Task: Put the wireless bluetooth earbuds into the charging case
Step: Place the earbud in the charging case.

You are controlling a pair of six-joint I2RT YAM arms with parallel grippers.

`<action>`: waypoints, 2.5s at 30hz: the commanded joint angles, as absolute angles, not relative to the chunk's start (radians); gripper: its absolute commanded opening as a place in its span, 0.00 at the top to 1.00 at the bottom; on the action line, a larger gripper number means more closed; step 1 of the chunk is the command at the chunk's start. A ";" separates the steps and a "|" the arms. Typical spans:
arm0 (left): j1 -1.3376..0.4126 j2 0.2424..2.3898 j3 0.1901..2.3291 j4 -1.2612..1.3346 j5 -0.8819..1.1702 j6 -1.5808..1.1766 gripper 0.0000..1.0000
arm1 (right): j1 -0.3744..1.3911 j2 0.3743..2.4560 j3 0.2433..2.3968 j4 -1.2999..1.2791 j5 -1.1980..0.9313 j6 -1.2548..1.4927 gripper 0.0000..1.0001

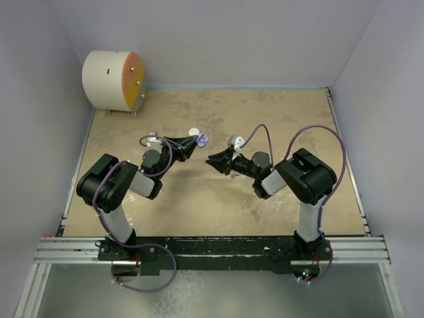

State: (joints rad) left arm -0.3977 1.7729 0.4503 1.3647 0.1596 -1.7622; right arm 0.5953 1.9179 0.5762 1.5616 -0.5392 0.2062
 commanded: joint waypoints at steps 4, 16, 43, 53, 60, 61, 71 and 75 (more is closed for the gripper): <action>-0.408 1.728 0.462 1.362 0.155 -1.714 1.00 | 0.587 1.876 0.605 2.330 -0.604 0.255 1.00; -0.417 1.765 0.469 1.379 0.166 -1.720 1.00 | 0.563 1.835 0.647 2.330 -0.590 0.261 1.00; -0.439 1.792 0.485 1.394 0.163 -1.741 1.00 | 0.522 1.893 0.756 2.370 -0.667 0.240 1.00; -0.453 1.848 0.480 1.494 0.168 -1.817 1.00 | 0.520 1.911 0.767 2.370 -0.655 0.219 1.00; -0.460 1.850 0.483 1.503 0.164 -1.825 1.00 | 0.518 1.921 0.778 2.370 -0.653 0.219 1.00; -0.461 1.847 0.482 1.502 0.164 -1.825 1.00 | 0.517 1.923 0.780 2.370 -0.654 0.218 1.00; -0.460 1.826 0.479 1.498 0.160 -1.825 1.00 | 0.515 1.920 0.770 2.372 -0.662 0.221 1.00; -0.460 1.822 0.480 1.501 0.160 -1.830 1.00 | 0.515 1.920 0.766 2.372 -0.668 0.223 1.00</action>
